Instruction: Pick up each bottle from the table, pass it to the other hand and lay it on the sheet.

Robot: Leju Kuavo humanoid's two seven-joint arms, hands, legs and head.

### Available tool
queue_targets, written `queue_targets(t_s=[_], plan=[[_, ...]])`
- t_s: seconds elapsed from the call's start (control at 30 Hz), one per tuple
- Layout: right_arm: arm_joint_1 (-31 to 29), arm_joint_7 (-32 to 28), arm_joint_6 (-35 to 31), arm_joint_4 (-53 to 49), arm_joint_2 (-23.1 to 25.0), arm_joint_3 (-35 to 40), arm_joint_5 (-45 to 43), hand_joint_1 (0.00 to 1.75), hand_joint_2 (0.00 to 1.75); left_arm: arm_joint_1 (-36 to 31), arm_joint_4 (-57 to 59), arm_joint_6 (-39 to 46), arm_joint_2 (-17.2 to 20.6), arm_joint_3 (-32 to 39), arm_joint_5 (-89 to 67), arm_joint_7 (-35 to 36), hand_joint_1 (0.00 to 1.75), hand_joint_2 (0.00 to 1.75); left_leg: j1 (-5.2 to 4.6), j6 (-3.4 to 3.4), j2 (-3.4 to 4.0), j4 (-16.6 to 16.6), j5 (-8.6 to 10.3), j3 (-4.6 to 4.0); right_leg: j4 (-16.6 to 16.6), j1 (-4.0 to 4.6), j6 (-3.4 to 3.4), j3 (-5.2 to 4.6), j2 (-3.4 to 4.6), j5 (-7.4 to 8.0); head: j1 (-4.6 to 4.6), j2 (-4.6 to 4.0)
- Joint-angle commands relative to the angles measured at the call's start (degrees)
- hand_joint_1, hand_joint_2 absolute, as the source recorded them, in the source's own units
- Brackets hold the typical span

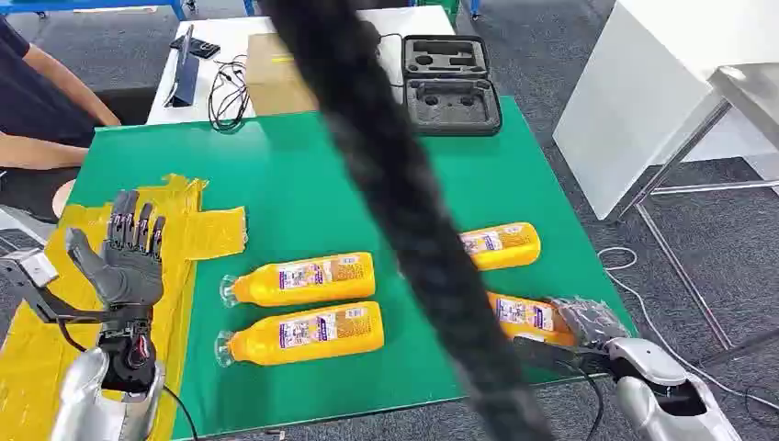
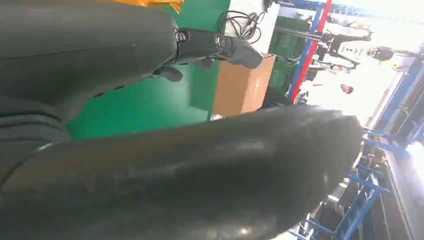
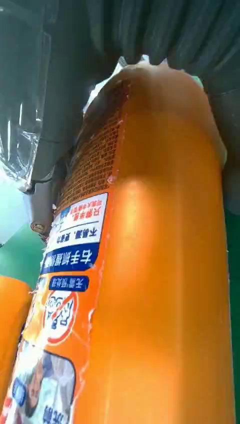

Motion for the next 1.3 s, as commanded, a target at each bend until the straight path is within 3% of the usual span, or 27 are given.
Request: queue_targets(t_s=[0.03,0.33,0.47,0.6,0.7,0.73,0.97,1.0,1.23,1.3], plan=[[0.38,0.28,0.79,4.29,0.62,1.22,-0.13,1.75,1.75,-2.36,3.50,0.16,0.02,-0.66,0.03,0.18,0.00,0.00,0.15,-0.27,-0.13,-0.04,-0.07,0.25,-0.11,0.15,-0.08,0.34,-0.26,-0.09,0.00,0.00],[1.93,-0.49,-0.02,1.18,0.49,-0.84,-1.39,1.75,1.75,-2.66,3.75,0.18,-0.08,-0.51,0.07,0.18,0.00,0.00,0.07,-0.15,-0.12,-0.03,-0.02,0.11,-0.07,0.08,-0.04,0.17,-0.19,-0.05,0.00,0.00],[5.81,-6.62,1.10,-8.08,2.15,-8.10,-8.27,1.75,1.75,-2.12,3.73,-0.08,-0.01,0.04,0.30,-0.25,0.00,0.00,0.04,-0.18,-0.17,-0.02,-0.02,0.09,-0.01,0.04,-0.05,0.14,-0.26,-0.09,0.00,-0.02],[7.71,-17.09,6.40,-18.73,7.78,-18.60,-19.60,1.75,1.75,0.21,2.19,-0.31,-0.20,1.76,0.49,-1.49,0.00,0.00,0.09,-0.31,-0.02,0.01,-0.14,0.17,0.02,0.08,-0.10,0.22,-0.14,-0.15,0.02,0.00],[4.99,-20.34,10.46,-21.75,9.95,-22.76,-26.16,1.75,1.75,1.06,0.69,-0.32,-0.89,2.79,0.48,-1.54,0.00,0.00,0.08,-0.35,0.16,0.04,-0.21,0.12,0.08,0.06,-0.12,0.15,-0.04,-0.17,-0.02,0.00],[2.37,-21.70,15.65,-21.25,11.45,-25.50,-39.56,1.75,1.75,0.93,0.35,-0.59,-1.51,2.90,0.37,-1.27,0.00,0.00,0.05,-0.24,0.13,0.01,-0.10,-0.04,0.04,0.02,-0.08,0.00,-0.03,-0.07,0.02,0.00],[-7.01,-16.07,12.72,-15.06,15.92,-22.81,-42.35,1.75,1.75,-0.80,1.34,-0.87,-3.29,0.90,0.54,-0.95,0.00,0.00,0.19,-0.32,0.22,0.03,-0.08,0.10,-0.11,0.16,-0.07,0.17,0.01,0.02,0.02,0.00],[-7.02,-16.33,12.54,-15.20,16.56,-21.71,-42.64,1.75,1.75,-0.60,1.25,-0.91,-3.24,0.44,0.54,-0.95,0.00,1.75,0.22,-0.37,0.22,0.04,-0.09,0.14,-0.11,0.19,-0.08,0.23,-0.01,0.01,0.00,0.00],[-7.97,-16.61,8.35,-15.21,17.17,-17.05,-41.62,1.75,1.75,1.70,-0.40,-0.62,-2.62,-0.84,0.92,-1.29,0.00,1.75,0.11,-0.24,0.15,-0.04,-0.01,0.00,-0.05,0.07,-0.05,0.05,0.02,0.02,0.00,0.00],[-10.93,-16.99,7.42,-13.27,18.20,-15.28,-41.79,1.75,1.75,1.17,0.04,-0.68,-2.78,-1.44,1.10,-1.34,0.00,1.75,0.20,-0.40,0.22,0.00,-0.15,0.27,-0.03,0.17,-0.10,0.30,0.01,-0.11,-0.02,0.00]])
